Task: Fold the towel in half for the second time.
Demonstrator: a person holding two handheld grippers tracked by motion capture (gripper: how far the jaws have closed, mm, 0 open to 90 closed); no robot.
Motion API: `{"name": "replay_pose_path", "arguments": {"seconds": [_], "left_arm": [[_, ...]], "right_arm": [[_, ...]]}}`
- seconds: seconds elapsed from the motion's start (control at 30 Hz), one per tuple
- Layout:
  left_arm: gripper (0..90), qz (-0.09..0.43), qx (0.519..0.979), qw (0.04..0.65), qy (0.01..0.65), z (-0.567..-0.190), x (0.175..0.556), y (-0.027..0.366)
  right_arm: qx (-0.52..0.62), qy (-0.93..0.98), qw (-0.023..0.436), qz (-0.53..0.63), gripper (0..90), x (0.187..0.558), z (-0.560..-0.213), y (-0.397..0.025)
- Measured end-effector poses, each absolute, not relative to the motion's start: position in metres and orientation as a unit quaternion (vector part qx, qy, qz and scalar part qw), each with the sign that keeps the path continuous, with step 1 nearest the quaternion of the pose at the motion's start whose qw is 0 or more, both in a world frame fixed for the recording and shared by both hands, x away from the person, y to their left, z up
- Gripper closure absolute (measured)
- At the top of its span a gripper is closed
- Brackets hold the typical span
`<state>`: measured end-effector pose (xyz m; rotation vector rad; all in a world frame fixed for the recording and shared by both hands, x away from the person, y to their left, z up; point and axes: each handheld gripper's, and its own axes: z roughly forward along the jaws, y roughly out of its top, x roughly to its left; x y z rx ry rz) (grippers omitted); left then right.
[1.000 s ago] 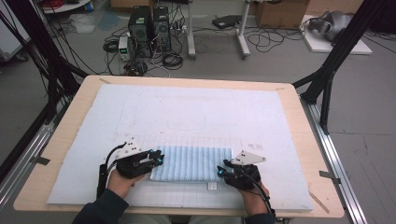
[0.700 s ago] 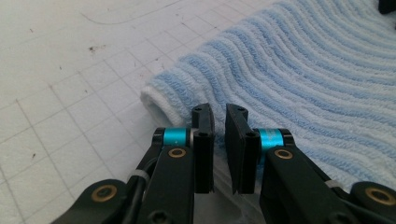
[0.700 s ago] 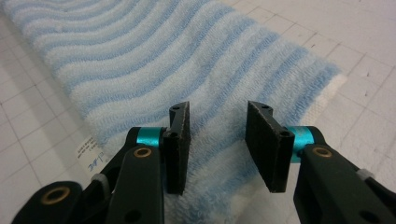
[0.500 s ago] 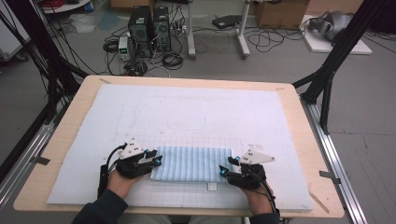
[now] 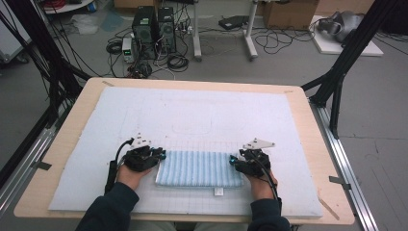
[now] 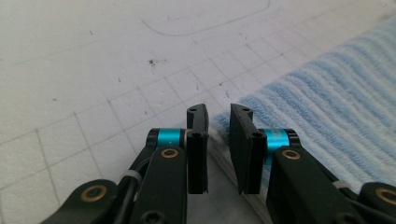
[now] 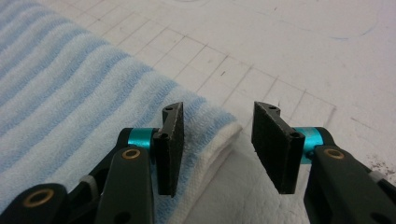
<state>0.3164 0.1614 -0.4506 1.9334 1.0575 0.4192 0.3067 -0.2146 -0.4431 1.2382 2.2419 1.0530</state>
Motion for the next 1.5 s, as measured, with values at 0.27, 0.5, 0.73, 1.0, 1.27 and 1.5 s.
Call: {"name": "replay_pose_path", "arguments": {"seconds": [0.27,0.5,0.73,1.0,1.27,1.5], "left_arm": [[57.5,0.182,0.753,0.472,0.421,-0.439,0.309,0.170],[13.7,0.190,0.707,0.555,0.396,-0.424,0.292,0.189],[14.0,0.190,0.698,0.591,0.357,-0.418,0.277,0.208],[15.2,0.196,0.677,0.610,0.362,-0.430,0.256,0.225],[15.2,0.208,0.675,0.612,0.357,-0.424,0.252,0.230],[15.2,0.207,0.669,0.615,0.362,-0.424,0.244,0.229]], "right_arm": [[0.428,0.780,0.202,0.409,46.0,0.286,-0.432,-0.229],[0.411,0.764,0.233,0.440,23.9,0.265,-0.416,-0.251],[0.400,0.751,0.268,0.452,11.6,0.249,-0.405,-0.267],[0.392,0.739,0.279,0.472,11.1,0.237,-0.408,-0.280],[0.400,0.730,0.288,0.474,11.0,0.230,-0.413,-0.281],[0.407,0.729,0.277,0.476,11.0,0.226,-0.419,-0.282]]}}
